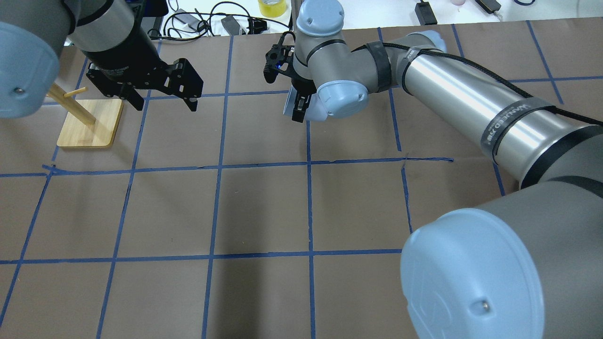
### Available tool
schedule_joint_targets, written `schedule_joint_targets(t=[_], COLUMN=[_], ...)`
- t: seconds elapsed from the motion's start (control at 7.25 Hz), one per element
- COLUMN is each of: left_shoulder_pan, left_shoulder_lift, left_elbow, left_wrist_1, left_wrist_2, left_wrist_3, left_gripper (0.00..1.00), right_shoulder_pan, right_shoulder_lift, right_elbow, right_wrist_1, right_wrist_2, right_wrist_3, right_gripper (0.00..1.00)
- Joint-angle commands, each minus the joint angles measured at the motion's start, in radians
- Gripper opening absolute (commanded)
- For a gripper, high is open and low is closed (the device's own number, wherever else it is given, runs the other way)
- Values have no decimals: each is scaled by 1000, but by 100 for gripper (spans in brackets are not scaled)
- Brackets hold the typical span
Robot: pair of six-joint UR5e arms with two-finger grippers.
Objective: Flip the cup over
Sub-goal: 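Lift the cup with the right gripper and carry it toward the left gripper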
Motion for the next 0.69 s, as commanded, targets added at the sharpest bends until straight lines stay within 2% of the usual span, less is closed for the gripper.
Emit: schedule_joint_targets(t=[0.0,0.55], left_shoulder_pan=[0,0], left_shoulder_lift=[0,6], left_elbow=[0,0], left_wrist_1=[0,0], left_wrist_2=[0,0], left_wrist_3=[0,2], left_gripper=[100,100], right_shoulder_pan=[74,90], right_shoulder_lift=[19,50], right_elbow=[15,46], right_wrist_1=[-10,-18], right_wrist_2=[-65,-101], right_wrist_3=[-62,-111], right_gripper=[63,63])
